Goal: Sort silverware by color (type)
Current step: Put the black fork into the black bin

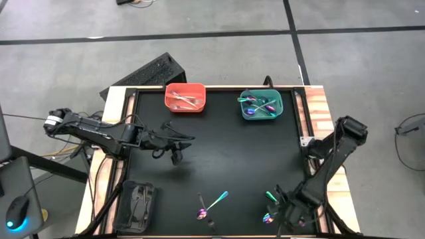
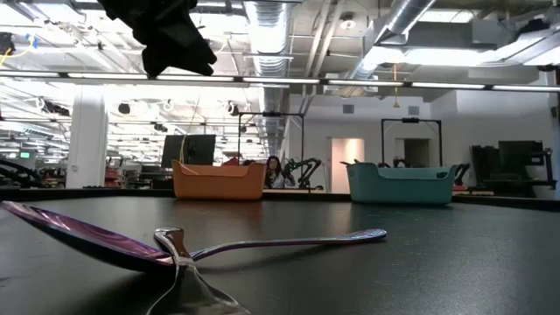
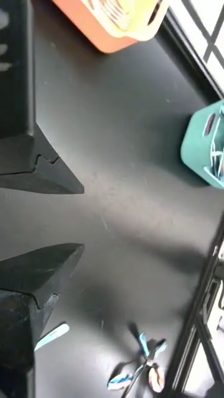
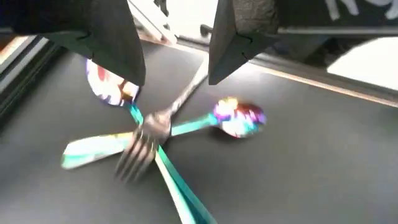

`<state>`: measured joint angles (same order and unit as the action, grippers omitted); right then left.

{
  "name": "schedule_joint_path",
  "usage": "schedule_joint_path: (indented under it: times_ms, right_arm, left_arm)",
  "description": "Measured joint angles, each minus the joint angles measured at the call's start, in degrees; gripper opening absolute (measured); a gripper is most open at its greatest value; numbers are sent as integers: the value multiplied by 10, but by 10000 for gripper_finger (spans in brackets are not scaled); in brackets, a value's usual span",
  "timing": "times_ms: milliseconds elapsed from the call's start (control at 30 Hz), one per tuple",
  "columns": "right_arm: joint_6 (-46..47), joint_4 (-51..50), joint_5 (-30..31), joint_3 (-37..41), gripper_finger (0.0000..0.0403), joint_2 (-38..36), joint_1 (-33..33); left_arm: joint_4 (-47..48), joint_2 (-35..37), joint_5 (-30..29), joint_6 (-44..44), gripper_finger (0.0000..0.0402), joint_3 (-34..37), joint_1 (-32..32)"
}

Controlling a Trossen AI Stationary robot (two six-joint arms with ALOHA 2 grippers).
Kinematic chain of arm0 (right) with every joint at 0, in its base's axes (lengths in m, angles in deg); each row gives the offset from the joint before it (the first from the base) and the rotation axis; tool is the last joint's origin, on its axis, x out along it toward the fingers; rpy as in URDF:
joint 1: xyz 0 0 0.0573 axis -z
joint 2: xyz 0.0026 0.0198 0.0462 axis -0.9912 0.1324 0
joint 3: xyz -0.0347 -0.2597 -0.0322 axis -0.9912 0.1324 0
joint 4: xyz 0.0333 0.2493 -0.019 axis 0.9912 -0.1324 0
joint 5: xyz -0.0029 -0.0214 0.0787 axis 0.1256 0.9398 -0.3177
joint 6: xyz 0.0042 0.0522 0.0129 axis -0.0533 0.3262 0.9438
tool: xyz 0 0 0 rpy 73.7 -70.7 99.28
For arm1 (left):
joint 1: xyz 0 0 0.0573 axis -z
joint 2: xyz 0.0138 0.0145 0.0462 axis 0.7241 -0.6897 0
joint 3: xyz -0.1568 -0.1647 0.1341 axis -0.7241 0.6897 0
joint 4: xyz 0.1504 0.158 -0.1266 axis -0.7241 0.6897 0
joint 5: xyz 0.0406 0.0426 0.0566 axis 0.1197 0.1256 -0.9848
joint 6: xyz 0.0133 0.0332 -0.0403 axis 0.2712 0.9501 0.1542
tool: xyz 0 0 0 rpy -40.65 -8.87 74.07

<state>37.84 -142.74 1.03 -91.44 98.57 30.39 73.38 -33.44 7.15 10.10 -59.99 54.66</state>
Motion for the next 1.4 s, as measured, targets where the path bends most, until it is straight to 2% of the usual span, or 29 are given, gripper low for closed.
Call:
schedule_joint_path:
  times_ms: [333,733,867,1033,1100,1200,1333,1400]
  right_arm:
    - [1,111,-28,2,160,99,-32]
    - [-3,96,-51,-1,129,158,-22]
    - [-31,91,-61,-1,100,161,-13]
    - [-82,66,-65,3,32,141,17]
    - [-101,48,-54,3,12,119,36]
    - [-140,17,-14,3,16,79,66]
    - [-211,-16,65,2,20,10,117]
    - [-258,-28,123,2,14,-24,154]
  left_arm:
    - [-6,-16,3,-2,125,-1,-24]
    - [-11,-28,34,-2,125,-1,-26]
    - [-10,-28,38,-2,125,-1,-26]
    - [-10,-28,49,-2,125,-1,-26]
    - [-10,-28,49,-2,125,-1,-26]
    - [-10,-28,49,-5,125,-1,-26]
    - [-10,-28,49,-8,125,-1,-26]
    - [-10,-28,49,-23,125,-1,-26]
